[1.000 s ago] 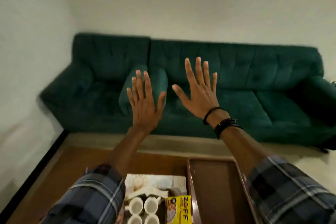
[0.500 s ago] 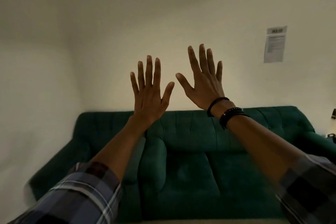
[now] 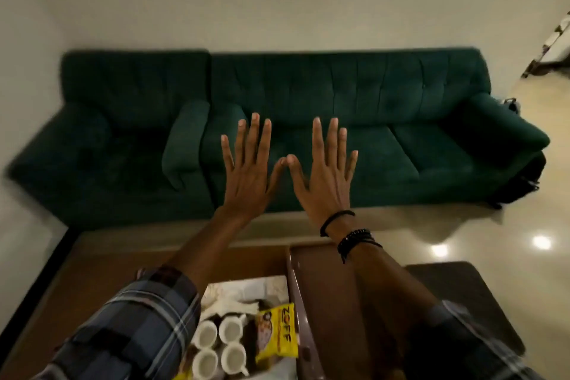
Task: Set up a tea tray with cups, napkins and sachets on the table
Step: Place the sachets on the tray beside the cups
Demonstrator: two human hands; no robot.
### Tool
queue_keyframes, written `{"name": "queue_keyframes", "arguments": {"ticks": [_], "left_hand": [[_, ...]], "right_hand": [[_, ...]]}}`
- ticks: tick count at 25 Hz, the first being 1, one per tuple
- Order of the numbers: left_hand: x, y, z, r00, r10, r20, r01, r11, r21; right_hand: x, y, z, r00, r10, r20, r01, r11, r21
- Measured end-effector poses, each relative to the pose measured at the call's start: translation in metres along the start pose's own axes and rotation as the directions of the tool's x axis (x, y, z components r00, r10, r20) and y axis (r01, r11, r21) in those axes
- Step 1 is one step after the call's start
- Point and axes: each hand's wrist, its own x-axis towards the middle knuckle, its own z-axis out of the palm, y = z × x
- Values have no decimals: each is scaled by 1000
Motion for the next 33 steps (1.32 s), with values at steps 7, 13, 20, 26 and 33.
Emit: {"name": "queue_keyframes", "arguments": {"ticks": [7, 13, 20, 26, 33], "left_hand": [[-169, 44, 114, 775, -263, 574, 409, 902, -139], [-269, 65, 200, 272, -415, 868, 774, 630, 58], [-294, 64, 248, 130, -524, 842, 812, 544, 213], [-296, 82, 239, 252, -589, 768, 569, 732, 375], [-260, 159, 263, 204, -373, 905, 625, 762, 173]], "right_hand": [[-146, 159, 77, 773, 449, 448, -404, 893, -198], [-206, 308, 104, 432, 638, 637, -554, 745, -371], [-242, 386, 126, 216, 747, 628, -790, 512, -337], [-241, 401, 103, 313, 722, 617, -846, 507, -164], [-231, 473, 7, 255, 801, 541, -960, 276, 44]]}}
